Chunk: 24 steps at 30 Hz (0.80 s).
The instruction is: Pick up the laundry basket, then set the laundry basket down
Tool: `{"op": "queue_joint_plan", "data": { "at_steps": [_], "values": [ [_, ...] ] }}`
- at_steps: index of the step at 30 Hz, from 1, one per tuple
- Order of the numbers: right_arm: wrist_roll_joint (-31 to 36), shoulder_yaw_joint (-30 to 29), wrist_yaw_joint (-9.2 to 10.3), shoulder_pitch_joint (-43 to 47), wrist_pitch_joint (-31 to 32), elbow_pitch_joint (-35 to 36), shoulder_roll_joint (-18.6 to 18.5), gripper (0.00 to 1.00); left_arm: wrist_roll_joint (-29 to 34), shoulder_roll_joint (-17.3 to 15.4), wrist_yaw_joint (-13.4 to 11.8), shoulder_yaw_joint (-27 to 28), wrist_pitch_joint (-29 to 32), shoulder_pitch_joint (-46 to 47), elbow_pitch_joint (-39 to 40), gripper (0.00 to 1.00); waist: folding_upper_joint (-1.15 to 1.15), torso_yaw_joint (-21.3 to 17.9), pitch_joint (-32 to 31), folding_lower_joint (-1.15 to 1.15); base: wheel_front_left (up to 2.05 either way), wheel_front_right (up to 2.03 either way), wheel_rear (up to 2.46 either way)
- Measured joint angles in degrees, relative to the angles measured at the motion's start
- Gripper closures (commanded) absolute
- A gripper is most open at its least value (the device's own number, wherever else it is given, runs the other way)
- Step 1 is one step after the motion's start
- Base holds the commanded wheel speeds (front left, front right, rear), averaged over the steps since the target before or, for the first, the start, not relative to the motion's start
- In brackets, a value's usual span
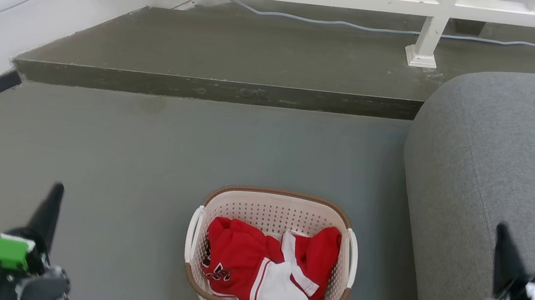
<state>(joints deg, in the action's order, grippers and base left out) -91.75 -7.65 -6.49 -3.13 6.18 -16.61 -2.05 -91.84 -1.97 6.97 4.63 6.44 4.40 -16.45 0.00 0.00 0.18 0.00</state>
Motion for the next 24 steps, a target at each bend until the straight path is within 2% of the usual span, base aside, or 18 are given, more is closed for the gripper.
{"op": "queue_joint_plan", "data": {
  "at_steps": [5, 19, 24],
  "values": [
    [0.00, 0.26, 0.01, 2.68, -0.01, -2.43, 1.33, 0.00, 0.00, 1.26, -0.01, -0.48, -0.02, -1.80, -2.52, 0.00, 0.00, 0.00, 0.02, 0.00, 0.00, 0.00, 0.00],
    [0.65, 1.03, 0.01, 2.68, -0.69, -0.54, 1.27, 0.00, 0.44, 1.22, -0.01, -1.93, -2.09, -1.83, -1.49, 0.00, 0.00, 0.19, 0.36, 0.00, 0.00, 0.00, 0.00],
    [2.14, 1.87, 0.01, 2.60, -1.89, 0.57, 0.71, 0.00, 3.01, 1.02, -0.01, -3.15, -3.27, -1.77, -1.03, 0.00, 0.00, 0.26, 0.52, 0.00, 0.00, 0.00, 0.00]
  ]
}}
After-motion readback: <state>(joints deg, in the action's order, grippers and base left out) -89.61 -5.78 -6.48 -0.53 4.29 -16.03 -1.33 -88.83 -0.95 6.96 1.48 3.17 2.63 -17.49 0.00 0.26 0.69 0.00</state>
